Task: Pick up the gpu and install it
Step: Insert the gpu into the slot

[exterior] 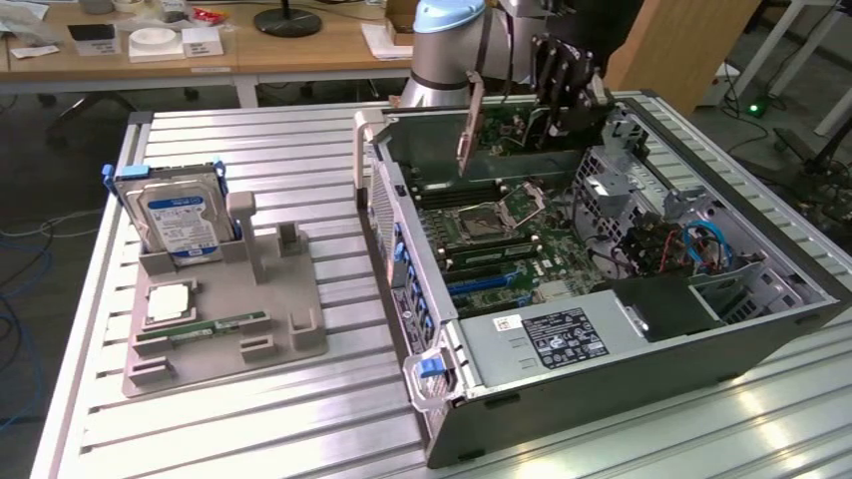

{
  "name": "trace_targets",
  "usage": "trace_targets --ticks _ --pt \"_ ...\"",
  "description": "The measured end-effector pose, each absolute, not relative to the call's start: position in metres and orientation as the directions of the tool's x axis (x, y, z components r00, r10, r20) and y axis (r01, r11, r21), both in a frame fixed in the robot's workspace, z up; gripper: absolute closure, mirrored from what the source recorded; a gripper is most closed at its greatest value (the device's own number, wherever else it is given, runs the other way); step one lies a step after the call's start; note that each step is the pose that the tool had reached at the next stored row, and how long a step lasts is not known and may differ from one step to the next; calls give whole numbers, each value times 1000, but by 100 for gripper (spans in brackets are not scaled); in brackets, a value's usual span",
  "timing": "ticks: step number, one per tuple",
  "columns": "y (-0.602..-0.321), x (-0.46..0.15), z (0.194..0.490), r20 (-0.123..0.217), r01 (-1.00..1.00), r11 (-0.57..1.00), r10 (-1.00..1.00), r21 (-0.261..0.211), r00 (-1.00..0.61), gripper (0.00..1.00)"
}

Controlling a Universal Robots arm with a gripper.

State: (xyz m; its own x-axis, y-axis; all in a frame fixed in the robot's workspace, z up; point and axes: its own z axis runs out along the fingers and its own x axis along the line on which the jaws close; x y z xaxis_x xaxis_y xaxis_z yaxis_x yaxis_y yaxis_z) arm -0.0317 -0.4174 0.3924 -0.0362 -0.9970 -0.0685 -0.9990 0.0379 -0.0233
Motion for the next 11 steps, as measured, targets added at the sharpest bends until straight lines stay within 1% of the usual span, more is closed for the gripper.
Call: trace_targets --ticks 11 --pt "-418 -32 380 -66 -999 42 -997 -32 -40 73"
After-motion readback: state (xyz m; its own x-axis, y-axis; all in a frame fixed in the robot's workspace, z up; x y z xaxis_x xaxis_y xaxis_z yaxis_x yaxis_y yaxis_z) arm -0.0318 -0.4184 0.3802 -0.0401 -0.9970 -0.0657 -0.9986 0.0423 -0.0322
